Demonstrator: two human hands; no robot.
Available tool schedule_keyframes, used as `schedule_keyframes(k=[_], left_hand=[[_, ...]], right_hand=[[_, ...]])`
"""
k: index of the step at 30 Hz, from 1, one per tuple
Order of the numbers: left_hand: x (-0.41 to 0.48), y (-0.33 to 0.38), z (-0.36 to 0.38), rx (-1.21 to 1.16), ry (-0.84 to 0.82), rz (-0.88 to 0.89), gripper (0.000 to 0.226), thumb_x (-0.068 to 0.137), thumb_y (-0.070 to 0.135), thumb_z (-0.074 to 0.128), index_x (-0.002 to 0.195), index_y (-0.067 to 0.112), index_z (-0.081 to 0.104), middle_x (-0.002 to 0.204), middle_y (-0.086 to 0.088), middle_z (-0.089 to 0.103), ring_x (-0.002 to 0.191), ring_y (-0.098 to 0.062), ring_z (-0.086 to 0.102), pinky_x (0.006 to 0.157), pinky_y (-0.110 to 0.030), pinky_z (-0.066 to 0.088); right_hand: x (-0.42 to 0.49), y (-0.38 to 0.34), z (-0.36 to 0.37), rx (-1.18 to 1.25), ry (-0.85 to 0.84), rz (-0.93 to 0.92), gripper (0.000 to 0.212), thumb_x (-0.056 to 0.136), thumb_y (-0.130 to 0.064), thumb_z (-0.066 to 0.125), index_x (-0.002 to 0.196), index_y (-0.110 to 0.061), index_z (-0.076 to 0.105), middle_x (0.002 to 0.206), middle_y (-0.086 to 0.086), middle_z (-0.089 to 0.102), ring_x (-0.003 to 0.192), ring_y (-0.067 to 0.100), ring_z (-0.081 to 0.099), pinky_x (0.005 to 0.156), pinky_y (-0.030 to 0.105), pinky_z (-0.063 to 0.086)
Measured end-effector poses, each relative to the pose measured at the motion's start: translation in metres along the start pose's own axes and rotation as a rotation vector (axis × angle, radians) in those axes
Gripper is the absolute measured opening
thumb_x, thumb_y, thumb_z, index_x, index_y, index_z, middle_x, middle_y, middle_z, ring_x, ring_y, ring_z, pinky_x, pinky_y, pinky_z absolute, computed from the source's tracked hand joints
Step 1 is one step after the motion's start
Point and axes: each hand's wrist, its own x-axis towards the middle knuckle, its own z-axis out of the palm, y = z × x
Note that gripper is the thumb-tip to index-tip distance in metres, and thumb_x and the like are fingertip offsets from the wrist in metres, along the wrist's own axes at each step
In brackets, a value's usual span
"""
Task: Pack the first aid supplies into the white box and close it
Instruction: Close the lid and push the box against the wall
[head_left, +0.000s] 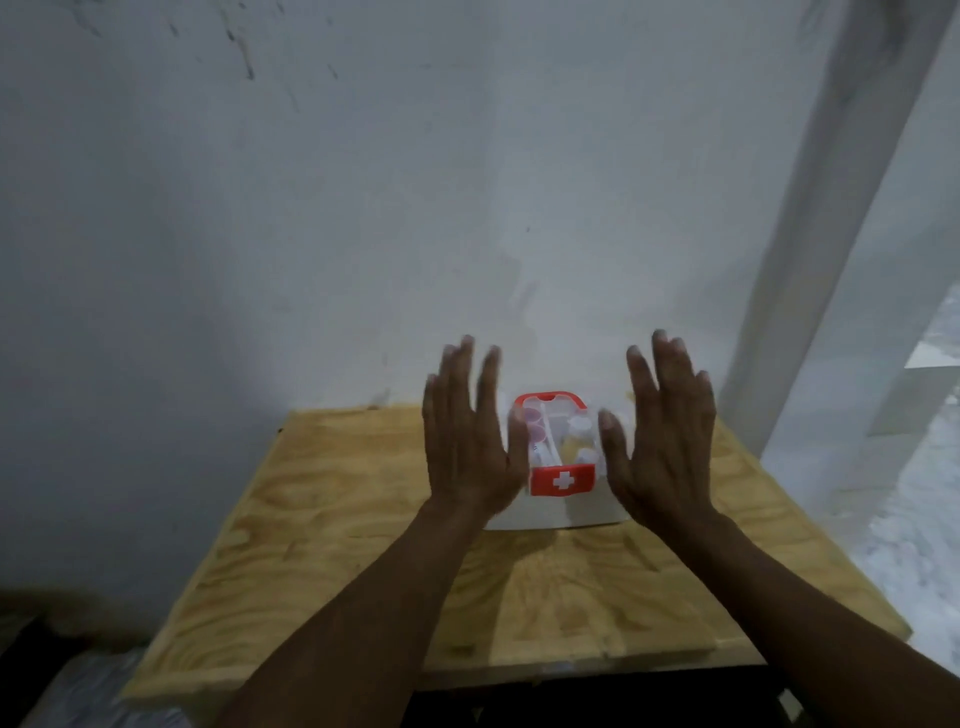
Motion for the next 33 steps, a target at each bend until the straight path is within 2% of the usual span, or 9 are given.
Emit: schedule_keyframes(k=[2, 4, 6, 10, 14, 18, 23, 28, 33], left_hand=[[-0.014, -0.004, 0.005, 0.069, -0.034, 0.256, 0.064, 0.094, 0.033, 0.050, 0.153, 0.011, 0.037, 0.163, -0.014, 0.026, 0.153, -0.030, 0.017, 0.122, -0.053, 0.016], [-0.023, -0.016, 0.009, 0.155, -0.078, 0.377, 0.062, 0.094, 0.035, 0.046, 0.150, 0.009, 0.042, 0.161, -0.014, 0.031, 0.152, -0.033, 0.021, 0.119, -0.055, 0.022], [-0.024, -0.028, 0.013, 0.231, -0.141, 0.447, 0.059, 0.096, 0.037, 0.043, 0.149, 0.009, 0.045, 0.159, -0.014, 0.035, 0.150, -0.035, 0.026, 0.119, -0.053, 0.025], [-0.026, -0.034, 0.021, 0.247, -0.181, 0.372, 0.054, 0.097, 0.038, 0.047, 0.142, 0.008, 0.052, 0.145, -0.016, 0.055, 0.140, -0.038, 0.044, 0.114, -0.051, 0.037], [-0.031, -0.031, 0.030, 0.228, -0.127, 0.315, 0.054, 0.096, 0.038, 0.048, 0.140, 0.008, 0.051, 0.138, -0.019, 0.060, 0.131, -0.041, 0.052, 0.111, -0.053, 0.041], [-0.023, -0.038, 0.043, 0.239, -0.110, 0.292, 0.055, 0.094, 0.039, 0.052, 0.140, 0.009, 0.047, 0.136, -0.019, 0.061, 0.129, -0.040, 0.054, 0.112, -0.052, 0.040], [-0.007, -0.052, 0.070, 0.212, -0.064, 0.277, 0.055, 0.092, 0.040, 0.055, 0.137, 0.009, 0.049, 0.135, -0.019, 0.062, 0.128, -0.040, 0.055, 0.113, -0.052, 0.038], [0.014, -0.069, 0.102, 0.214, -0.004, 0.264, 0.060, 0.087, 0.041, 0.066, 0.137, 0.012, 0.049, 0.135, -0.016, 0.062, 0.129, -0.039, 0.055, 0.118, -0.047, 0.025], [0.033, -0.081, 0.127, 0.245, 0.033, 0.253, 0.053, 0.093, 0.046, 0.047, 0.136, 0.015, 0.045, 0.135, -0.015, 0.063, 0.128, -0.037, 0.055, 0.116, -0.048, 0.029]], right_hand=[[-0.007, 0.003, 0.003, -0.047, -0.064, -0.140, 0.069, 0.096, -0.039, 0.039, 0.153, -0.003, 0.022, 0.163, 0.017, 0.013, 0.152, 0.031, 0.010, 0.121, 0.057, 0.010], [-0.021, 0.006, 0.014, -0.048, -0.173, -0.196, 0.067, 0.098, -0.042, 0.034, 0.152, -0.005, 0.025, 0.162, 0.014, 0.019, 0.152, 0.028, 0.013, 0.118, 0.059, 0.020], [-0.031, 0.008, 0.026, -0.013, -0.214, -0.177, 0.062, 0.097, -0.039, 0.039, 0.149, -0.006, 0.034, 0.158, 0.012, 0.032, 0.150, 0.026, 0.020, 0.115, 0.056, 0.029], [-0.029, 0.007, 0.035, -0.055, -0.223, -0.141, 0.062, 0.096, -0.041, 0.041, 0.146, -0.005, 0.040, 0.153, 0.015, 0.041, 0.147, 0.028, 0.028, 0.116, 0.052, 0.030], [-0.028, 0.010, 0.044, -0.067, -0.212, -0.134, 0.061, 0.095, -0.041, 0.040, 0.144, -0.004, 0.043, 0.147, 0.018, 0.048, 0.142, 0.031, 0.037, 0.115, 0.052, 0.031], [-0.019, 0.012, 0.054, -0.070, -0.220, -0.109, 0.062, 0.097, -0.045, 0.031, 0.141, -0.003, 0.045, 0.141, 0.021, 0.053, 0.134, 0.035, 0.046, 0.110, 0.054, 0.037], [-0.004, 0.020, 0.077, -0.069, -0.227, -0.077, 0.061, 0.097, -0.045, 0.031, 0.141, -0.004, 0.044, 0.142, 0.020, 0.052, 0.133, 0.036, 0.047, 0.111, 0.055, 0.036], [0.014, 0.033, 0.112, -0.066, -0.169, -0.079, 0.059, 0.096, -0.043, 0.036, 0.140, -0.005, 0.047, 0.142, 0.019, 0.053, 0.134, 0.036, 0.047, 0.110, 0.055, 0.036], [0.034, 0.047, 0.144, -0.065, -0.132, -0.074, 0.059, 0.095, -0.045, 0.037, 0.138, -0.007, 0.048, 0.142, 0.018, 0.054, 0.134, 0.036, 0.046, 0.111, 0.054, 0.035]])
